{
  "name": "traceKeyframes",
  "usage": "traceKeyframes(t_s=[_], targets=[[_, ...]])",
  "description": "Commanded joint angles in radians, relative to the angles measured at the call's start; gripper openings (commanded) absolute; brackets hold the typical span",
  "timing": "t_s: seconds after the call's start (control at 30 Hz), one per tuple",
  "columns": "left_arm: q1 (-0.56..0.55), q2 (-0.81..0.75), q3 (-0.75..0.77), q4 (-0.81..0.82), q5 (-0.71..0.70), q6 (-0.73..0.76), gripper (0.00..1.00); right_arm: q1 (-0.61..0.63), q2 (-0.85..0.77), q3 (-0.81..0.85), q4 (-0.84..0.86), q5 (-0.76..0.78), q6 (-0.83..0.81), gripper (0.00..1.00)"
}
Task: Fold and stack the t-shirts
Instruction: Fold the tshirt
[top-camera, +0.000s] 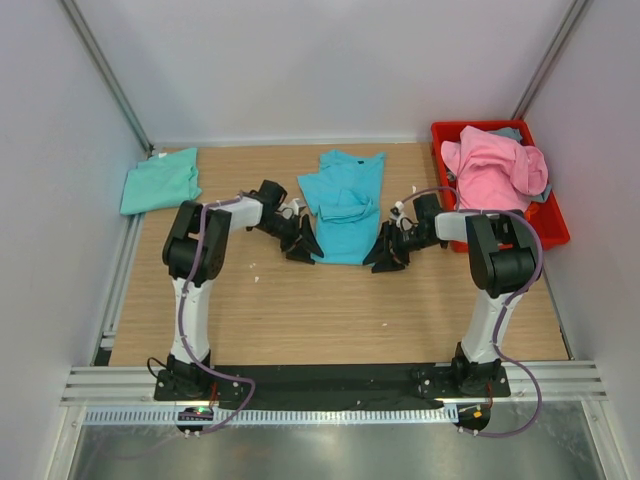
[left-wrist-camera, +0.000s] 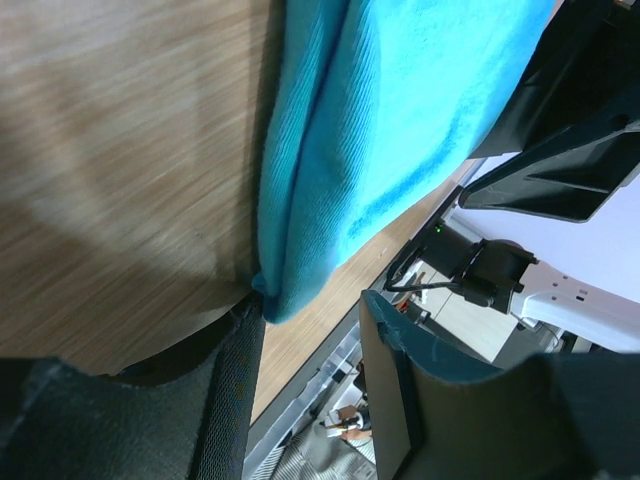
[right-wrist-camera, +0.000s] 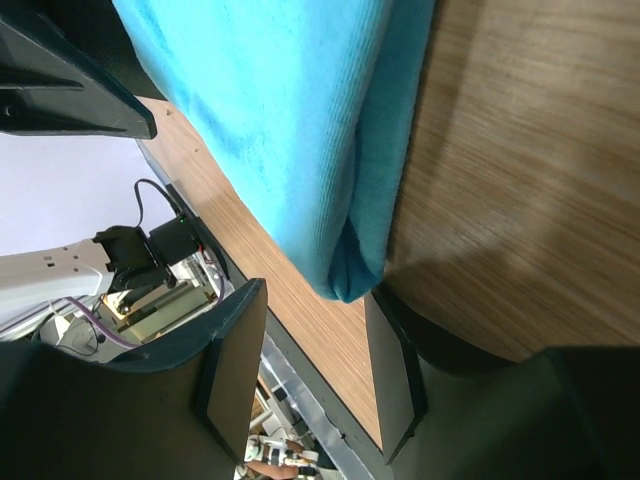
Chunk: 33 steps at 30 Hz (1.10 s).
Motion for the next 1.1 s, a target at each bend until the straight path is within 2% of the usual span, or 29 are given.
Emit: traceKeyframes(t_s=[0.0, 0.17, 0.27, 0.3, 0.33, 0.4, 0.47, 0.73, 0.77, 1.07], targets=[[0.001, 0.086, 0.005, 0.018, -0.200, 0.066, 0.46, -0.012, 0.050, 0.002, 0.082, 0.194, -0.022, 0.51], [0.001, 0.080, 0.010, 0.012, -0.213, 0.070, 0.46, -0.032, 0.071, 0.011, 0.088, 0.214, -0.025, 0.50], [0.003, 0.071, 0.007, 0.008, -0.229, 0.079, 0.44, -0.039, 0.082, 0.005, 0.096, 0.221, -0.028, 0.47], [0.003, 0.069, 0.007, 0.008, -0.229, 0.083, 0.42, -0.040, 0.084, 0.005, 0.097, 0.218, -0.029, 0.42], [0.003, 0.066, 0.005, 0.009, -0.229, 0.084, 0.37, -0.040, 0.088, 0.005, 0.099, 0.214, -0.028, 0.40], [0.003, 0.066, 0.005, 0.009, -0.231, 0.087, 0.34, -0.042, 0.088, 0.006, 0.099, 0.208, -0.029, 0.34], [0.003, 0.063, 0.007, 0.012, -0.231, 0.092, 0.24, -0.042, 0.082, 0.006, 0.096, 0.204, -0.034, 0.29], [0.000, 0.042, 0.002, 0.031, -0.219, 0.106, 0.00, -0.051, 0.064, 0.005, 0.102, 0.185, -0.037, 0.06], [0.000, 0.037, 0.002, 0.031, -0.217, 0.109, 0.00, -0.054, 0.059, 0.005, 0.103, 0.178, -0.037, 0.02], [-0.007, -0.084, -0.015, 0.035, -0.223, 0.159, 0.00, -0.057, -0.077, -0.003, 0.080, 0.186, -0.051, 0.02]])
